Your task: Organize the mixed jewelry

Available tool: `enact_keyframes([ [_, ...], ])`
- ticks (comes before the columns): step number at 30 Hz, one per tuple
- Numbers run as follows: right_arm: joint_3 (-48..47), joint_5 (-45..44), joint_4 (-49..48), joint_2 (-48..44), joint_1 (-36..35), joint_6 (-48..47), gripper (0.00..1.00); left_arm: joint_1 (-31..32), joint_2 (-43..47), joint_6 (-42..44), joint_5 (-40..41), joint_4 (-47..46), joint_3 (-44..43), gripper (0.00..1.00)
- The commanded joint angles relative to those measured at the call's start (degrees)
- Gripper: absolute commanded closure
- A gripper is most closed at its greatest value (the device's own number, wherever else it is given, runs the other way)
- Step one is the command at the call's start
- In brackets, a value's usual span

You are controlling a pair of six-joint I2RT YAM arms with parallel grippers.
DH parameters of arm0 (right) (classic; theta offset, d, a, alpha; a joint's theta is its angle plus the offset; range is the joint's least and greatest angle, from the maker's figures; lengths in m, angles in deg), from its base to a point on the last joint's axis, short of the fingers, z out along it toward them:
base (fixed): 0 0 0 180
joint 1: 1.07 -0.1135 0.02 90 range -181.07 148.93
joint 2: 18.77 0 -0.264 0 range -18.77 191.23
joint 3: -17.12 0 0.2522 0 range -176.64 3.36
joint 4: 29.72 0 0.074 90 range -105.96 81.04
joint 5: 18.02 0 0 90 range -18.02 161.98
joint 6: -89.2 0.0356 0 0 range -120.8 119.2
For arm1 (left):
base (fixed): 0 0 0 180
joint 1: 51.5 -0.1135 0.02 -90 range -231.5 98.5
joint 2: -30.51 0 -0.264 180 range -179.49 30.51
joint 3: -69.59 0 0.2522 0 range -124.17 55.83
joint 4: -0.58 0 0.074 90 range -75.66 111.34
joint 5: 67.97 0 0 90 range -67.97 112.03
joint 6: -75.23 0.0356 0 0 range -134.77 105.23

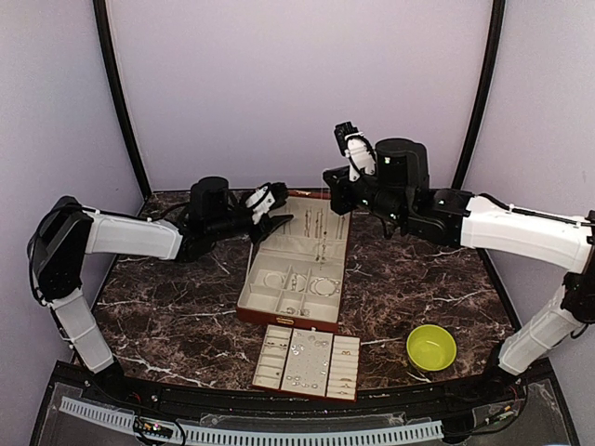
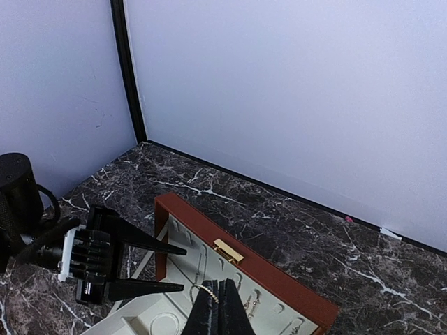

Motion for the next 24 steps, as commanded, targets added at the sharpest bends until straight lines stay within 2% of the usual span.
enact_keyframes([
  [1, 1.29, -0.54, -2.55, -2.09, 0.56, 1.15, 1.00, 0.20, 0.01, -2.33, -2.72, -1.41, -3.74, 0.61],
  [8, 2.01, -0.51, -2.73, -2.60, 1.04, 1.52, 1.00, 0.19, -2.33, -2.68, -4.10, -0.08, -6.58, 0.61],
  [13, 2.28, -0.29, -2.95, -2.70, 1.22, 1.75, 1.00, 0.27, -2.98, -2.63, -4.74, 0.60, -7.03, 0.66],
  [18, 2.47, -0.26, -2.90, -2.83, 1.40, 1.85, 1.00, 0.98, -1.92, -1.95, -4.21, -1.85, -3.97, 0.68],
  [24, 2.38, 0.32, -3.08, -2.93, 1.40, 2.16, 1.00, 0.95, -3.41, -1.35, -1.45, 0.85, -6.07, 0.68],
])
